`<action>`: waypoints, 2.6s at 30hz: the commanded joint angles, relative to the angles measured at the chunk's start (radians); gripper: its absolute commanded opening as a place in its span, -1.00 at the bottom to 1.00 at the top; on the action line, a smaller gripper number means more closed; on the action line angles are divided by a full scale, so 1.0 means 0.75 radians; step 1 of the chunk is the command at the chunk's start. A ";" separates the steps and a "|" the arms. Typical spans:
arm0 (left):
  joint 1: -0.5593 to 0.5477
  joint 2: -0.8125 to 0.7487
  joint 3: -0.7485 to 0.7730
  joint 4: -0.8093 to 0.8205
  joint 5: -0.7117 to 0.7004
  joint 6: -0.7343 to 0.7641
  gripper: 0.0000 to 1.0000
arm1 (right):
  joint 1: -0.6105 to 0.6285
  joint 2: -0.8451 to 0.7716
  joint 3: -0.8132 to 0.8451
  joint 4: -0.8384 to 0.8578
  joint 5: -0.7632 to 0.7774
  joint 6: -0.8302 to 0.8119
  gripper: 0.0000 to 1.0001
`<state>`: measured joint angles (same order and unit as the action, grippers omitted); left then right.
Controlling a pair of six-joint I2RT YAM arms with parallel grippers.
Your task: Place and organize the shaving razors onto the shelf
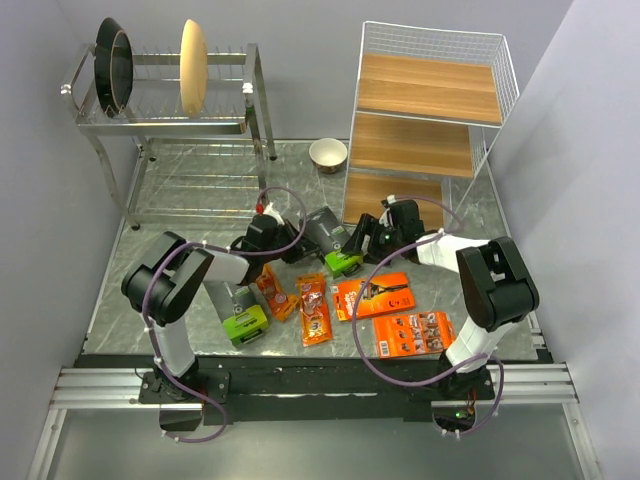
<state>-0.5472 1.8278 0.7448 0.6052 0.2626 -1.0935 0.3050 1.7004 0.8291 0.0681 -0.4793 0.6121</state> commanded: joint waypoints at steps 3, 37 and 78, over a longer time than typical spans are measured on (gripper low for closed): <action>-0.001 0.126 -0.183 -0.445 -0.037 0.108 -0.99 | 0.013 0.029 -0.003 0.011 -0.154 0.012 0.79; 0.149 0.025 -0.105 -0.515 0.120 0.548 0.54 | -0.224 -0.547 -0.138 -0.284 -0.435 -0.229 -0.43; -0.025 0.017 0.075 -0.754 0.116 0.816 0.59 | -0.900 -0.210 -0.376 0.662 -0.273 0.567 -0.35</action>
<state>-0.5522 1.7947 0.8581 0.2600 0.3733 -0.4679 -0.3645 1.4414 0.4343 0.5098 -0.7517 1.0069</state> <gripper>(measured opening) 0.790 0.600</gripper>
